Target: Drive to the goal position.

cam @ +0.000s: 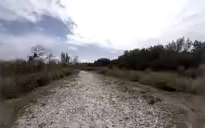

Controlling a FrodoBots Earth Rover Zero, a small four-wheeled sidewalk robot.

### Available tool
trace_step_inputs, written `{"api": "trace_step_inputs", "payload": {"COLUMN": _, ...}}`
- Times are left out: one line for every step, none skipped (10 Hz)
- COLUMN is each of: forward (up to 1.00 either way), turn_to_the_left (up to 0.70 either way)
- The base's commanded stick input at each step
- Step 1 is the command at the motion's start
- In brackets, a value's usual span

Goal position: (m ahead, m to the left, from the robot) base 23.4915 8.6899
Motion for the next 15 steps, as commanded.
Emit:
{"api": "trace_step_inputs", "payload": {"forward": 0.70, "turn_to_the_left": 0.18}}
{"api": "trace_step_inputs", "payload": {"forward": 0.70, "turn_to_the_left": 0.00}}
{"api": "trace_step_inputs", "payload": {"forward": 0.70, "turn_to_the_left": 0.00}}
{"api": "trace_step_inputs", "payload": {"forward": 0.70, "turn_to_the_left": 0.00}}
{"api": "trace_step_inputs", "payload": {"forward": 0.70, "turn_to_the_left": 0.00}}
{"api": "trace_step_inputs", "payload": {"forward": 0.70, "turn_to_the_left": 0.00}}
{"api": "trace_step_inputs", "payload": {"forward": 0.70, "turn_to_the_left": 0.00}}
{"api": "trace_step_inputs", "payload": {"forward": 0.70, "turn_to_the_left": 0.00}}
{"api": "trace_step_inputs", "payload": {"forward": 0.70, "turn_to_the_left": 0.00}}
{"api": "trace_step_inputs", "payload": {"forward": 0.70, "turn_to_the_left": 0.00}}
{"api": "trace_step_inputs", "payload": {"forward": 0.70, "turn_to_the_left": 0.00}}
{"api": "trace_step_inputs", "payload": {"forward": 0.70, "turn_to_the_left": 0.00}}
{"api": "trace_step_inputs", "payload": {"forward": 0.70, "turn_to_the_left": 0.00}}
{"api": "trace_step_inputs", "payload": {"forward": 0.70, "turn_to_the_left": 0.00}}
{"api": "trace_step_inputs", "payload": {"forward": 0.70, "turn_to_the_left": 0.00}}
